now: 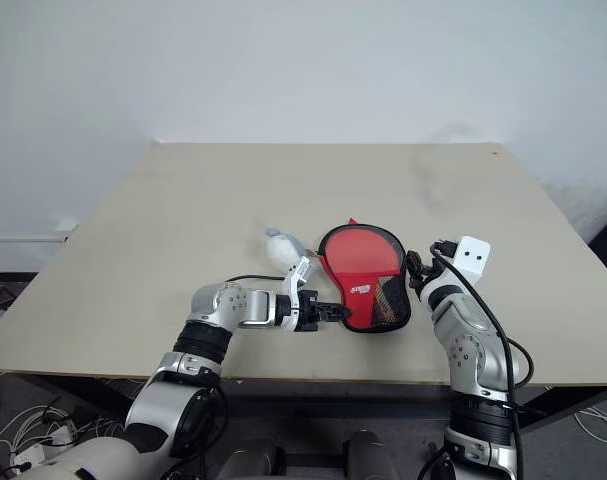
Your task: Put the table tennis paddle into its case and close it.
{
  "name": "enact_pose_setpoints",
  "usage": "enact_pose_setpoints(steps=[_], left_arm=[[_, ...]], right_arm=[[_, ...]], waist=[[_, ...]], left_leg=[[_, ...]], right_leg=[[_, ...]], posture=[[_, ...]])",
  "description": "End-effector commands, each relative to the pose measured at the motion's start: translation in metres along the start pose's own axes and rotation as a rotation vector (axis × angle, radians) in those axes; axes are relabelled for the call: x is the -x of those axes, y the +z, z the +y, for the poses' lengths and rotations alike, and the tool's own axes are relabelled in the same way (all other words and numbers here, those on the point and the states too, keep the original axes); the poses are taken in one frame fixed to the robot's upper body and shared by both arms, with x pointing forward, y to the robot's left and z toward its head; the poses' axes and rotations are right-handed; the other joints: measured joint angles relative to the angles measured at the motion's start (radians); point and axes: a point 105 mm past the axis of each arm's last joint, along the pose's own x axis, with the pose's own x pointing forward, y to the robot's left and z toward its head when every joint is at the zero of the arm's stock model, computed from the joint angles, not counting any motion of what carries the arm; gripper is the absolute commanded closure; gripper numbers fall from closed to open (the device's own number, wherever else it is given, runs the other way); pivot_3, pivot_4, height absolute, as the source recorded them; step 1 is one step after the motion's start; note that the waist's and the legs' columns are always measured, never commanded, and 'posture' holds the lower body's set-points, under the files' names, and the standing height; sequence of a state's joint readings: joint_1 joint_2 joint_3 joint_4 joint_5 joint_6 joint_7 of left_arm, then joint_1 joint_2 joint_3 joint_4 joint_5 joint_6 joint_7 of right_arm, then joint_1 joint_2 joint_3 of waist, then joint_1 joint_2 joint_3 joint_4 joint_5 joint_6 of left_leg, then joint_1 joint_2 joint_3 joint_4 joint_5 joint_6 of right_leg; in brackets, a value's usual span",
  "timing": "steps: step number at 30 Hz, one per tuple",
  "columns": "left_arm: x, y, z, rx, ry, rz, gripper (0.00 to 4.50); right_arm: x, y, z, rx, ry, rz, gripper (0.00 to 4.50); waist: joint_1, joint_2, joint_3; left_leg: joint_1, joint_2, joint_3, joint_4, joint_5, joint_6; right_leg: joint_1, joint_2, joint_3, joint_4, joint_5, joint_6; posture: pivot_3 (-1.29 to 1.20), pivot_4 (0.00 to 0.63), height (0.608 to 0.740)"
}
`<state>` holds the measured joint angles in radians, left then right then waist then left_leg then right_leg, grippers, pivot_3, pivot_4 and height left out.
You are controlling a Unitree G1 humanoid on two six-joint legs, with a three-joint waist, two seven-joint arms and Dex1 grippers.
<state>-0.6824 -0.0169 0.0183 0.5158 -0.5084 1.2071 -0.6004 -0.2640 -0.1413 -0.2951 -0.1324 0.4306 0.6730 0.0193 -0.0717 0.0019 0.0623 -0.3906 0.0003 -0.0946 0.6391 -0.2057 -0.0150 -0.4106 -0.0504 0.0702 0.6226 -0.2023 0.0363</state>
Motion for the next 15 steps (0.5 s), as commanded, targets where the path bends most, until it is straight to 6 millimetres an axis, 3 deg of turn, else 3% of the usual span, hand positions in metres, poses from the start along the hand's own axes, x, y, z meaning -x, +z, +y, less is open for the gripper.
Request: enact_pose_setpoints(steps=[1,15], left_arm=[[0.005,-0.005,0.002,0.027,-0.006,0.008,4.46],[0.029,-0.012,-0.001,0.028,-0.017,0.005,4.46]], right_arm=[[0.001,0.015,0.004,0.006,0.013,-0.056,1.58],[-0.001,0.013,0.005,0.01,0.019,-0.048,1.58]], waist=[[0.0,0.0,0.0],[-0.014,0.0,0.0]], left_leg=[[0.0,0.0,0.0,0.0,0.0,0.0],[0.001,0.001,0.0,-0.008,0.0,0.0]], right_leg=[[0.0,0.0,0.0,0.0,0.0,0.0],[-0.003,0.0,0.0,0.0,0.0,0.002]], posture=[[0.0,0.0,0.74],[0.0,0.0,0.74]])
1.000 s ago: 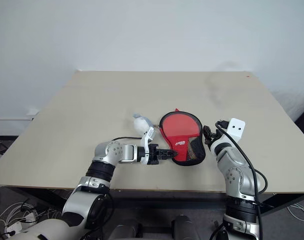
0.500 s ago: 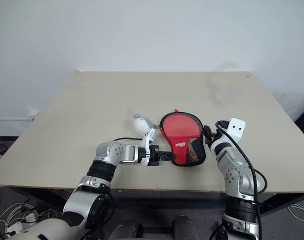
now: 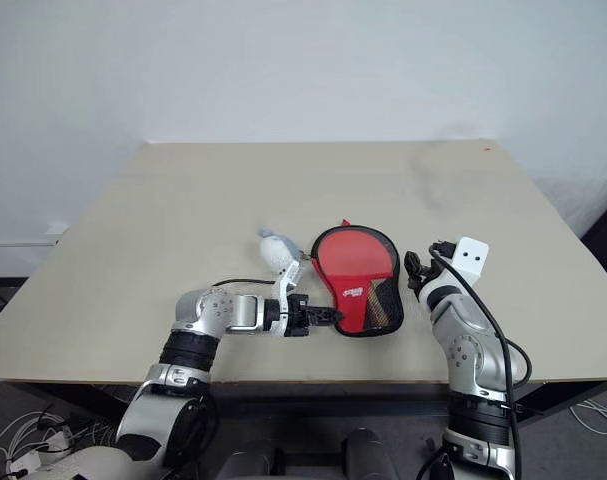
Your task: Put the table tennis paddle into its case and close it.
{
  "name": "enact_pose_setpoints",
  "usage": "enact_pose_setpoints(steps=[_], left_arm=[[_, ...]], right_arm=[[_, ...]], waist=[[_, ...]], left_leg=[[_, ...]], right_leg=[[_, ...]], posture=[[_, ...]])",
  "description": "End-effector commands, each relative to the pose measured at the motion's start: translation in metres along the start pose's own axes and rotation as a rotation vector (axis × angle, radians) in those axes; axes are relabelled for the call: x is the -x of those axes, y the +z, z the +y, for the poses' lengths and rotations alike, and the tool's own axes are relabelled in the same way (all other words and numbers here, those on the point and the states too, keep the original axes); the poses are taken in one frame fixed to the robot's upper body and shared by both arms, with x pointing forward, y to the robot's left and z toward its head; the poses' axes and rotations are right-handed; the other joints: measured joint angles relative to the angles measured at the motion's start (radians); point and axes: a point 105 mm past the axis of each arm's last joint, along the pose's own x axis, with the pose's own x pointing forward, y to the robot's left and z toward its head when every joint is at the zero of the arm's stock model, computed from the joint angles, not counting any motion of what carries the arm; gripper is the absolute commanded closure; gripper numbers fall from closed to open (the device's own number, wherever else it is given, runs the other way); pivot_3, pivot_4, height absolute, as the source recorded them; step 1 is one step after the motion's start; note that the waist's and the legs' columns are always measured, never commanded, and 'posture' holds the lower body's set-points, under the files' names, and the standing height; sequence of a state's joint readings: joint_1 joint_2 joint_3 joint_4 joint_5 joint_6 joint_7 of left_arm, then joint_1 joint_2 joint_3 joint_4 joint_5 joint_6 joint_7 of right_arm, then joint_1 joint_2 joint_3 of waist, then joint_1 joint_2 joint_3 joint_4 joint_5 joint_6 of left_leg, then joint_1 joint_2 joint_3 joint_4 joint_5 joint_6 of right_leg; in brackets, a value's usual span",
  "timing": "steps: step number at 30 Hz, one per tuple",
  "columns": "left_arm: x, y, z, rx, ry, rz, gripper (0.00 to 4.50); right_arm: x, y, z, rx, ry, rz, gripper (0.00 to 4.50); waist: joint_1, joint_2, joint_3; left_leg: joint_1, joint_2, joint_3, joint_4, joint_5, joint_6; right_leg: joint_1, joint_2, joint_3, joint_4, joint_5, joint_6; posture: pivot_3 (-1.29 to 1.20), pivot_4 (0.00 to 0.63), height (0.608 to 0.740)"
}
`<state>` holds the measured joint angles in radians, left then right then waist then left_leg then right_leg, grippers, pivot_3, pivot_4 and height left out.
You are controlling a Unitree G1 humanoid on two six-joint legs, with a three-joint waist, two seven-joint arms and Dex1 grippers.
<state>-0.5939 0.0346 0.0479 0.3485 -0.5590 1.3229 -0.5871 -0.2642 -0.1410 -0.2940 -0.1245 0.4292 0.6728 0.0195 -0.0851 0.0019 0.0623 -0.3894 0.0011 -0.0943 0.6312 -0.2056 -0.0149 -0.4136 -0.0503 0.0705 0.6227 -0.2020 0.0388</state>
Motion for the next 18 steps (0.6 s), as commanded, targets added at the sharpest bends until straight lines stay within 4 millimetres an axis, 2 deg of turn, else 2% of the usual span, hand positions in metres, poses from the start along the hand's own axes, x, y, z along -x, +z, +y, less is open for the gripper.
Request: enact_pose_setpoints(steps=[1,10,18], left_arm=[[0.008,-0.005,-0.004,0.003,-0.014,0.015,4.46],[0.02,-0.016,-0.008,-0.003,-0.018,0.024,4.46],[0.029,-0.031,-0.014,0.016,-0.022,0.025,4.46]], right_arm=[[0.0,0.015,0.006,0.012,0.021,-0.054,1.58],[0.002,0.015,0.002,0.019,0.027,-0.051,1.58],[0.005,0.02,-0.008,0.04,0.022,-0.049,1.58]], waist=[[0.0,0.0,0.0],[0.0,0.0,0.0],[-0.001,0.0,0.0]], left_leg=[[0.0,0.0,0.0,0.0,0.0,0.0],[0.0,0.0,0.0,0.0,0.0,0.0],[0.0,0.0,0.0,0.0,0.0,0.0]], right_leg=[[0.0,0.0,0.0,0.0,0.0,0.0],[0.0,0.0,0.0,0.0,-0.001,0.0],[0.0,0.0,0.0,0.0,-0.001,-0.001]], posture=[[0.0,0.0,0.74],[0.0,0.0,0.74],[0.0,0.0,0.74]])
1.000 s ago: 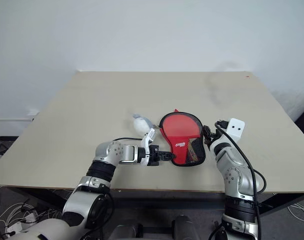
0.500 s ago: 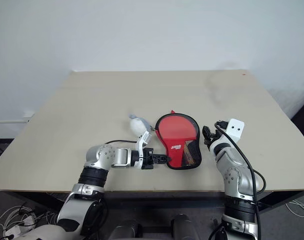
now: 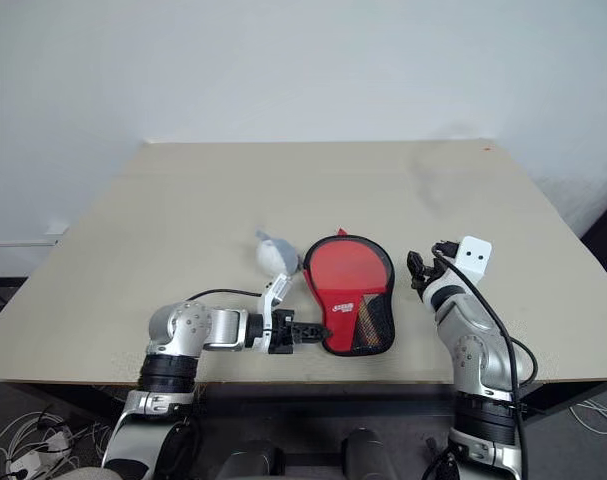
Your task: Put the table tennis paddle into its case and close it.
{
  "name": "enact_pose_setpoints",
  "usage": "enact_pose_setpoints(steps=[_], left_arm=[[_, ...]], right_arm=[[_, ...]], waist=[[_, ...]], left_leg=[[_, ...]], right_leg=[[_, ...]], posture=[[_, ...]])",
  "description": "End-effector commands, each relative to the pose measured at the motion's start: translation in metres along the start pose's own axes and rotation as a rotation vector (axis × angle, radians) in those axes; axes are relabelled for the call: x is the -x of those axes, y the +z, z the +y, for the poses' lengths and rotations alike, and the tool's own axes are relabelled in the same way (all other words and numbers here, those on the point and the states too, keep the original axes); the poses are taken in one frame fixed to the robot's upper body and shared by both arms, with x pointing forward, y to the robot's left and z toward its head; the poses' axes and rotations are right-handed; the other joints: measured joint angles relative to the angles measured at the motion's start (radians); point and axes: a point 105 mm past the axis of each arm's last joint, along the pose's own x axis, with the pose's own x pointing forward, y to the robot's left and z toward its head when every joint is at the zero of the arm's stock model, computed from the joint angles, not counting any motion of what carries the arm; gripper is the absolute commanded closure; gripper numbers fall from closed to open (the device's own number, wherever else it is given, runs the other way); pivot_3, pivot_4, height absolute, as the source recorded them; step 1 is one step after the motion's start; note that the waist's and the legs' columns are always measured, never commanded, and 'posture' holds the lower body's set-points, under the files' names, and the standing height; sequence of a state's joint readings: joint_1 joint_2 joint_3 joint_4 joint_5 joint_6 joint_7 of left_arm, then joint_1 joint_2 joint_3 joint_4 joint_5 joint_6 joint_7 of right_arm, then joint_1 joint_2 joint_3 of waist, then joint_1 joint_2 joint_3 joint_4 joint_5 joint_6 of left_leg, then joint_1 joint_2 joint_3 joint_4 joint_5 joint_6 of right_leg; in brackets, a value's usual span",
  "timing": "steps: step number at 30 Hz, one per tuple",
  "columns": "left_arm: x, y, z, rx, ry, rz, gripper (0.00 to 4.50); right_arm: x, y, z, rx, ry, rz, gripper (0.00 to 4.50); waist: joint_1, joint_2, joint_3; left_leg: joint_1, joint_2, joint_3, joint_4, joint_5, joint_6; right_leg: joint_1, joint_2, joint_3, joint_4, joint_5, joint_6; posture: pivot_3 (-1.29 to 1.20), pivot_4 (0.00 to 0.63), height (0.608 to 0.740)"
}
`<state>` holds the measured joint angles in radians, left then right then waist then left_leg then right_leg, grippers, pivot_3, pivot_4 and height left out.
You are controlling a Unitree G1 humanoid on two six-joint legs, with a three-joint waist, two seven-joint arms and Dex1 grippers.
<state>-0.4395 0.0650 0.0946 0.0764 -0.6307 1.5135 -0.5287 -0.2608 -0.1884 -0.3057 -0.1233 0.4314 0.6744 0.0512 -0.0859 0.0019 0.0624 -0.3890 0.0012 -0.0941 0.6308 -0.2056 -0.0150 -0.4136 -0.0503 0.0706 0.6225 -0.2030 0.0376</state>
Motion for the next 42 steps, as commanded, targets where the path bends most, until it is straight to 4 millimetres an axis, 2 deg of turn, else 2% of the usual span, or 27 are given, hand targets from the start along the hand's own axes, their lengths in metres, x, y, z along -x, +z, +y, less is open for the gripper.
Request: enact_pose_setpoints(steps=[1,9,19,42], left_arm=[[0.004,-0.004,-0.012,-0.01,-0.032,-0.002,4.46],[0.002,-0.02,-0.018,-0.008,-0.038,-0.001,4.46],[0.002,-0.036,-0.02,-0.011,-0.036,0.01,4.46],[0.009,-0.05,-0.022,-0.031,-0.034,0.039,4.46]], right_arm=[[0.002,0.013,0.0,0.008,0.018,-0.041,1.58],[0.006,0.012,-0.005,0.022,0.006,-0.03,1.58],[0.008,0.007,-0.001,0.024,0.012,-0.013,1.58],[0.004,-0.002,0.01,0.002,0.042,0.005,1.58]], waist=[[0.0,0.0,0.0],[0.002,0.0,0.0],[0.002,0.0,0.0],[0.002,0.0,0.0]], left_leg=[[0.0,0.0,0.0,0.0,0.0,0.0],[0.0,0.0,0.0,0.0,0.0,0.0],[0.0,0.0,0.0,0.001,0.0,0.0],[0.0,0.0,0.0,0.001,0.0,0.0]], right_leg=[[0.0,0.0,0.0,0.0,0.0,0.0],[0.0,0.0,0.0,0.0,0.0,0.0],[0.0,0.0,0.0,0.0,0.0,-0.001],[0.0,0.0,0.0,0.0,0.0,-0.001]], posture=[[0.0,0.0,0.74],[0.0,0.0,0.74],[0.0,0.0,0.74],[0.0,0.0,0.74]])
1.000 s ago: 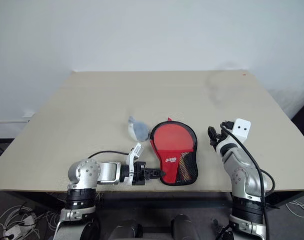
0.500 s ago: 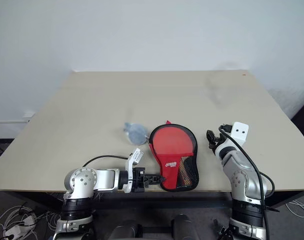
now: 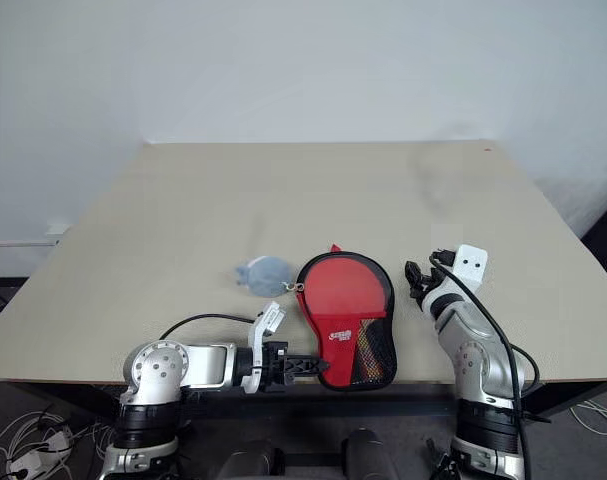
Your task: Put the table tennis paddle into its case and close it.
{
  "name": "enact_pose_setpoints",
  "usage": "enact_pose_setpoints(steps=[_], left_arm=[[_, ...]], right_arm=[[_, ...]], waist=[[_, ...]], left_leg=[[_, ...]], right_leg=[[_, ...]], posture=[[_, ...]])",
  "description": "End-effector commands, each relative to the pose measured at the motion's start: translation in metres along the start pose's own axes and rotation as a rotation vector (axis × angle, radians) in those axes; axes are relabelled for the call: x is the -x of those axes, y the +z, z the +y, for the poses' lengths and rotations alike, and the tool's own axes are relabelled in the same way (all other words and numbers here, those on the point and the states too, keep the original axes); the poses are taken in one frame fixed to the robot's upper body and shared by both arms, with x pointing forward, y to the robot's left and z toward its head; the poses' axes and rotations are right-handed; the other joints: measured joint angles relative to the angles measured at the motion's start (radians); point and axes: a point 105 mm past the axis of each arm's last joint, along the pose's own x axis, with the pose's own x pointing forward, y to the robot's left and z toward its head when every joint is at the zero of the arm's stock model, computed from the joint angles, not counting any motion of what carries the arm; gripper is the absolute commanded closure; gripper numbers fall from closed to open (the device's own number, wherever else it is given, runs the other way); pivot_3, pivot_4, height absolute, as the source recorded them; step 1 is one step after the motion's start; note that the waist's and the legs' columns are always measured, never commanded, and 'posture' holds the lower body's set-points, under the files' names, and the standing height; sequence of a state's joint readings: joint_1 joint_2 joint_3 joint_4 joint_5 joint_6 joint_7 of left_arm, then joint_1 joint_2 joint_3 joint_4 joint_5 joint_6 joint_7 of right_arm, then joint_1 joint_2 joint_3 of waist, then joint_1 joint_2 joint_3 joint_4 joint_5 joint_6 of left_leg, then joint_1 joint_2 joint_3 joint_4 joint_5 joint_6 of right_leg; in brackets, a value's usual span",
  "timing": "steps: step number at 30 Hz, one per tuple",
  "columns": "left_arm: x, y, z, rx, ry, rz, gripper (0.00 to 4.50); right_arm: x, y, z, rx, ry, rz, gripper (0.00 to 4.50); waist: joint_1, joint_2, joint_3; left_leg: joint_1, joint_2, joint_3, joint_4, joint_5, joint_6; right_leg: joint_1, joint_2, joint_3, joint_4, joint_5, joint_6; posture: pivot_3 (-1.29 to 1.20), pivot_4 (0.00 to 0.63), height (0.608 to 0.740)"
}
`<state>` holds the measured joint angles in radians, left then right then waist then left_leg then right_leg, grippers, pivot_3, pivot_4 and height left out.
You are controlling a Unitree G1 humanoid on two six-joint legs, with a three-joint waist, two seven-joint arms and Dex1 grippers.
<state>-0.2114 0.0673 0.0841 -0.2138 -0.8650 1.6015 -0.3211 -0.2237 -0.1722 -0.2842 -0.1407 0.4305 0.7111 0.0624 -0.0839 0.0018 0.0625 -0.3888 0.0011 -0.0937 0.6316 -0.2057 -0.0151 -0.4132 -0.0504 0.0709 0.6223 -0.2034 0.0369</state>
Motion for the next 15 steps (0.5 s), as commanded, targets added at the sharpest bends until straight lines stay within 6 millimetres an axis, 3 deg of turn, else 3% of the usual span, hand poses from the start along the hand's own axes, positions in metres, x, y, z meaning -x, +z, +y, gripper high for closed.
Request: enact_pose_setpoints(steps=[1,15], left_arm=[[-0.002,-0.004,-0.009,-0.021,-0.033,0.021,4.46],[-0.002,-0.02,-0.014,-0.015,-0.058,0.046,4.46]], right_arm=[[0.001,0.016,0.006,0.008,0.022,-0.059,1.58],[0.004,0.014,0.007,0.015,0.026,-0.045,1.58]], waist=[[0.0,0.0,0.0],[0.0,0.0,0.0]], left_leg=[[0.0,0.0,0.0,0.0,0.0,0.0],[0.0,0.0,0.0,0.0,0.0,0.0]], right_leg=[[0.0,0.0,0.0,0.0,0.0,0.0],[0.0,0.0,0.0,0.0,0.0,0.0]], posture=[[0.0,0.0,0.74],[0.0,0.0,0.74]])
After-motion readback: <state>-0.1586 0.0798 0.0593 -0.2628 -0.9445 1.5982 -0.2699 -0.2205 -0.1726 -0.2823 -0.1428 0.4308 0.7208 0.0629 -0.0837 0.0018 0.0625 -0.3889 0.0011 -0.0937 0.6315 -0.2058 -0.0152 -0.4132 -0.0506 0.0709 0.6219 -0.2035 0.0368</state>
